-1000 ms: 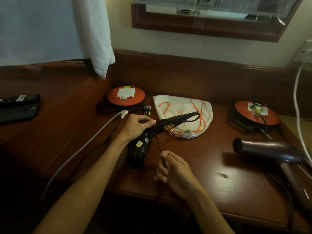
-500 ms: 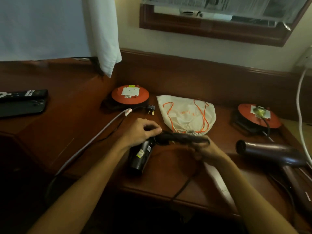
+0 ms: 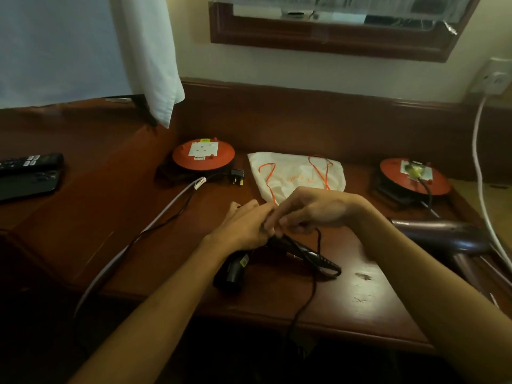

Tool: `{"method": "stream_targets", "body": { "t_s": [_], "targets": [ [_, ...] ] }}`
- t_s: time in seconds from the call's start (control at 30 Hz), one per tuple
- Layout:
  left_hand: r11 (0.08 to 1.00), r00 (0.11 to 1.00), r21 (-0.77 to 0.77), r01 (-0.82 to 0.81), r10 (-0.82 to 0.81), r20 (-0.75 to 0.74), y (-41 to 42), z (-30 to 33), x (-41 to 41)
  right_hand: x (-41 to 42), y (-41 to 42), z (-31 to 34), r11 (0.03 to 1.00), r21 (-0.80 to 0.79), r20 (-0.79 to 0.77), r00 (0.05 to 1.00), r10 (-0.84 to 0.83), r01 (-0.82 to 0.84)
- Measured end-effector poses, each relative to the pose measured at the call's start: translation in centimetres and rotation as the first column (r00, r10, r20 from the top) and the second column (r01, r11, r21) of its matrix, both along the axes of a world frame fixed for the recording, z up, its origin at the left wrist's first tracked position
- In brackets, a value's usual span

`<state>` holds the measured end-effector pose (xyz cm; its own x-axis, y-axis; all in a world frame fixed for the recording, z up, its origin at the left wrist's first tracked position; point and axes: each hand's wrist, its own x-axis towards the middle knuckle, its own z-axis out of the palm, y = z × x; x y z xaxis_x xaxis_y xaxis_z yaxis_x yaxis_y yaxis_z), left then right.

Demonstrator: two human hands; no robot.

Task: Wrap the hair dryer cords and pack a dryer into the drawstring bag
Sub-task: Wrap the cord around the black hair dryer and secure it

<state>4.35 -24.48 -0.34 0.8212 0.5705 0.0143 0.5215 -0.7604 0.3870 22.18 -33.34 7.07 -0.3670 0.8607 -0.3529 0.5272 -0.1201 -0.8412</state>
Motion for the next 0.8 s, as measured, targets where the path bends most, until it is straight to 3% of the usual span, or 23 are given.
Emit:
{"method": "stream_targets", "body": {
  "t_s": [0.17,0.23,0.33,0.43,0.6,0.7,0.8],
  "targets": [
    [1.000,0.996,0.010,-0.011,0.012,-0.090,0.2,0.4,0.6,0.2,-2.5,-0.4,0.981,0.024,-0.050,0.980,-0.191,0.192],
    [0.997,0.992,-0.062,-0.038,0.030,-0.123,0.6,0.8,0.4,0.9,-3.3,0.0,0.971,0.021,0.038,0.970,-0.240,0.239],
    [0.993,0.992,-0.089,-0.073,0.064,-0.105,0.6,1.2,0.6,1.5,-4.1,0.3,0.978,0.112,0.234,0.951,-0.200,0.178],
    [0.987,0.991,-0.119,-0.107,0.097,-0.089,0.6,1.1,1.3,0.0,-4.4,-0.9,0.974,0.169,0.174,0.968,-0.181,0.151],
    [0.954,0.991,-0.268,-0.133,0.126,-0.042,1.4,1.7,1.3,-3.5,-5.6,-5.2,0.905,0.417,0.258,0.945,-0.202,0.080],
    [0.958,0.989,-0.245,-0.150,0.144,-0.043,1.3,1.7,1.2,-5.1,-7.1,-8.2,0.866,0.489,0.367,0.876,-0.314,0.105],
    [0.962,0.992,-0.246,-0.116,0.102,-0.069,1.1,2.5,0.9,-6.7,-7.5,-10.9,0.868,0.494,0.610,0.731,-0.306,-0.048]
  ]
}}
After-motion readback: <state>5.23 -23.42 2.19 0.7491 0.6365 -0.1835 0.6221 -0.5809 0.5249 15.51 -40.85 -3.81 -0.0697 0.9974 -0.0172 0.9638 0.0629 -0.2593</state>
